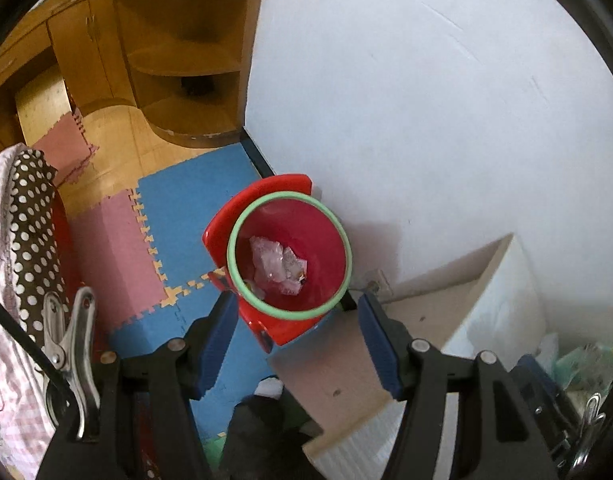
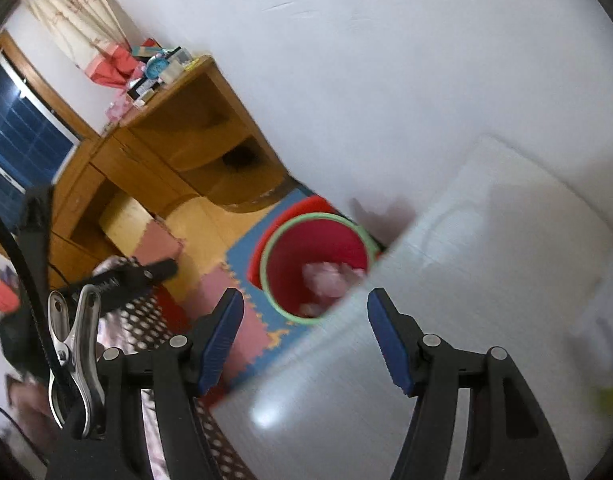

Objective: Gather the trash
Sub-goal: 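Move both open tools back to the table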

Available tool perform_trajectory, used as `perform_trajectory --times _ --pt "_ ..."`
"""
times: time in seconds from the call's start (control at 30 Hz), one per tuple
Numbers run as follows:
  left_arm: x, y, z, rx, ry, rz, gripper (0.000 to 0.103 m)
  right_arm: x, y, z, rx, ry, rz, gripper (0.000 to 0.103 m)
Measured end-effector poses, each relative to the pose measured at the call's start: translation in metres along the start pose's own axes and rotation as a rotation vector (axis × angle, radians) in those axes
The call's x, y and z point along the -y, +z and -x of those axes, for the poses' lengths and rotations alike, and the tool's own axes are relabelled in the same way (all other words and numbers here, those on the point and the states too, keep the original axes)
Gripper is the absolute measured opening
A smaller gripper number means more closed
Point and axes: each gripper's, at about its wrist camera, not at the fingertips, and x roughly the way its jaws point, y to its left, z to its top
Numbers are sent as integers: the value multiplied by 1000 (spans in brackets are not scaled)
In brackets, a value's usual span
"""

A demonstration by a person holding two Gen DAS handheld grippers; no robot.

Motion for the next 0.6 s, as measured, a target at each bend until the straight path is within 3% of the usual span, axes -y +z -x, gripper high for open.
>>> perform_trajectory --times 0.3,0.6 --pt "61 -45 -3 -36 -30 -64 65 49 -16 39 33 -57 -6 66" --pt "147 -71 -17 -77 -109 -211 65 137 -23 85 91 -210 -156 66"
